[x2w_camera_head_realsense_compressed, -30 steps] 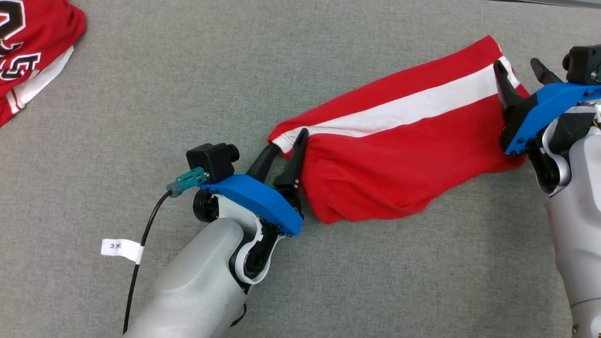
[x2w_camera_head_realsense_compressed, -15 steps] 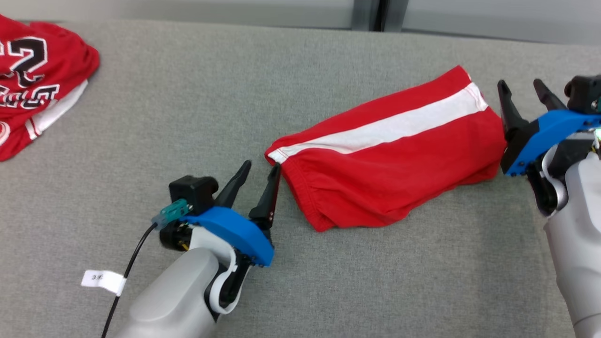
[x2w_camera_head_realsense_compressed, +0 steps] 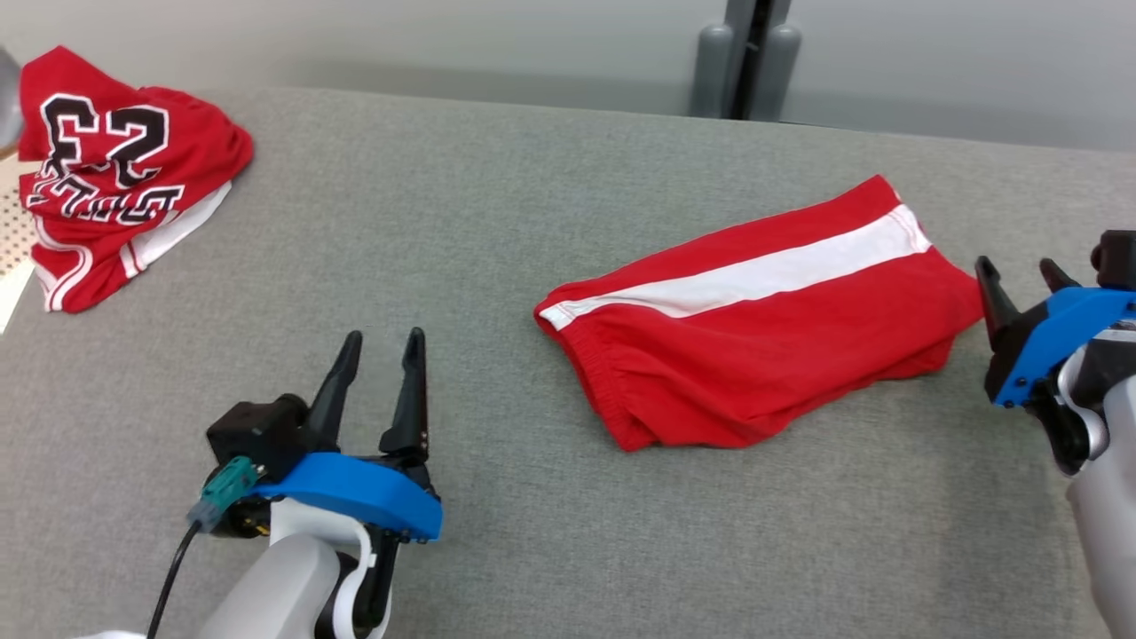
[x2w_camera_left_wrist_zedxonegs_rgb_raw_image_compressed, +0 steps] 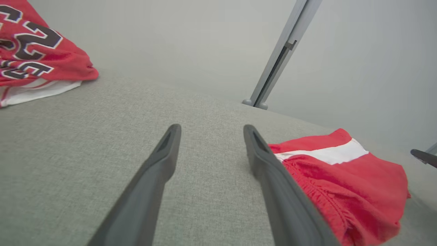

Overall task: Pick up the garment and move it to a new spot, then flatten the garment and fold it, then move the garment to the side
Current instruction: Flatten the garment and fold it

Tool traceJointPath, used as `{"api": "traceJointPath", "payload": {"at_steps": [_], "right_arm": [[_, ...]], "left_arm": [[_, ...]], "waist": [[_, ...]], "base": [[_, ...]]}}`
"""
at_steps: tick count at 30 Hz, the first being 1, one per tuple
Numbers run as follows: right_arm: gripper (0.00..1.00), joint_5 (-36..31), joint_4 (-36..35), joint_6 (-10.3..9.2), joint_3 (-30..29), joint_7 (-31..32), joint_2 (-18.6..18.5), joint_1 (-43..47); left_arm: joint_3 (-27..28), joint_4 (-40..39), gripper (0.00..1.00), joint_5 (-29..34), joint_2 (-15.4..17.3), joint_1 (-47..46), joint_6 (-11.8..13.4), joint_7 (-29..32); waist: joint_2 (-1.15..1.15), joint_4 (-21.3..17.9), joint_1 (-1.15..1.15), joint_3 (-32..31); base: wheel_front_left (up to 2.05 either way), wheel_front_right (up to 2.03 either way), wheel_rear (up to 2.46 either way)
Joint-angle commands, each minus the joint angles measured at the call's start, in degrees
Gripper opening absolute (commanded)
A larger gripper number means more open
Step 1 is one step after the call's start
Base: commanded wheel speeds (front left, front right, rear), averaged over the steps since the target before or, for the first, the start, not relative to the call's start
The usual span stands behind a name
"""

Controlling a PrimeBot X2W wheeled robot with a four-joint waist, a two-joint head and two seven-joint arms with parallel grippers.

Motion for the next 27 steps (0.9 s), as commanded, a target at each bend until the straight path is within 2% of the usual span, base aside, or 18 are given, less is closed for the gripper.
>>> {"api": "traceJointPath", "payload": {"at_steps": [1,7,13,14,15,16,17,27], "right_arm": [[1.0,-0.42,0.38,0.01,-0.29,0.13,-0.68,0.47],[1.0,-1.74,3.51,0.01,-2.8,3.68,-1.59,-1.08],[1.0,-1.38,6.6,0.01,-2.98,8.14,-0.44,-1.05],[0.92,-1.12,6.77,0.01,-2.75,8.5,-0.14,-0.78],[0.49,-0.85,6.82,0.01,-2.53,8.44,0.08,-0.68],[0.3,-0.66,6.75,0.01,-2.34,8.37,0.34,-0.68],[0.0,-0.39,6.61,0.01,-2.0,8.2,0.6,-0.71],[0.0,2.46,2.93,0.01,0.48,-0.85,3.45,1.03]], "left_arm": [[0.54,-0.28,1.0,0.28,0.29,0.51,0.28,-0.15],[4.4,-2.22,1.0,2.77,-0.26,3.99,0.84,-0.15],[6.79,-2.65,1.0,4.41,-1.65,5.35,-0.23,-0.16],[7.14,-2.63,1.0,4.75,-1.79,5.52,-0.53,-0.16],[7.43,-2.66,1.0,4.96,-2.02,5.64,-0.67,-0.16],[7.7,-2.67,1.0,5.23,-2.23,5.7,-0.88,-0.16],[7.95,-2.59,1.0,5.49,-2.42,5.72,-1.07,-0.16],[8.88,-1.17,1.0,8.29,-3.62,6.02,-3.66,-0.16]], "waist": [[0.0,0.82,0.01,0.73],[0.0,3.86,0.01,2.86],[0.0,5.13,0.01,3.57],[0.0,5.16,0.01,3.58],[0.0,5.13,0.01,3.56],[0.0,5.0,0.01,3.5],[0.0,4.78,0.01,3.42],[0.0,-0.68,0.01,0.28]], "base": [[0.0,0.0,0.0],[0.0,0.0,0.0],[0.0,0.0,0.0],[0.0,0.0,0.0],[0.0,0.0,0.0],[0.0,0.0,0.0],[0.0,0.0,0.0],[0.0,0.0,0.0]]}}
